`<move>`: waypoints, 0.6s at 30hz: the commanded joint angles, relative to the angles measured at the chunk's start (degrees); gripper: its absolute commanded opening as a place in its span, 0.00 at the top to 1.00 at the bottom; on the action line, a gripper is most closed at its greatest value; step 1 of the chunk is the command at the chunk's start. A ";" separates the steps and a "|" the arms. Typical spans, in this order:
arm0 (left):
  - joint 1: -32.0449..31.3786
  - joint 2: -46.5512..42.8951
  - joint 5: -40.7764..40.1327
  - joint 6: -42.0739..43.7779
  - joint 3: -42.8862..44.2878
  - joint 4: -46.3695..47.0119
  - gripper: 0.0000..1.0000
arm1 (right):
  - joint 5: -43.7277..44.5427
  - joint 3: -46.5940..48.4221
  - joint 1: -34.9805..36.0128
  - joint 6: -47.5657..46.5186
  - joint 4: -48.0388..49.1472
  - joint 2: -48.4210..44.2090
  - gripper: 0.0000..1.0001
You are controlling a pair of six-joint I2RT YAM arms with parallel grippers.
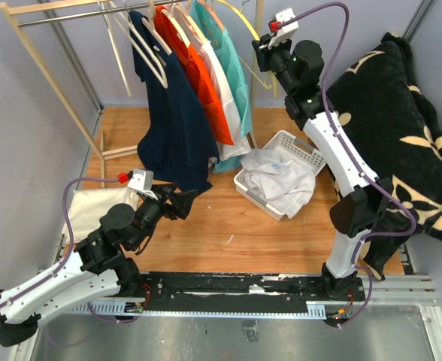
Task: Remove the t-shirt from the hanger
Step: Place the hanger on the clothesline.
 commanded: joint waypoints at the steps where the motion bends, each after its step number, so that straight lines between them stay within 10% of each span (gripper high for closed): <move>1: -0.35 -0.64 -1.17 0.67 0.41 1.04 0.26 | 1.30 2.04 0.58 -0.50 3.45 0.37 0.99; 18: -0.40 -1.24 -1.12 0.52 0.07 0.92 0.26 | 5.60 0.32 0.55 -1.53 2.17 -0.77 0.99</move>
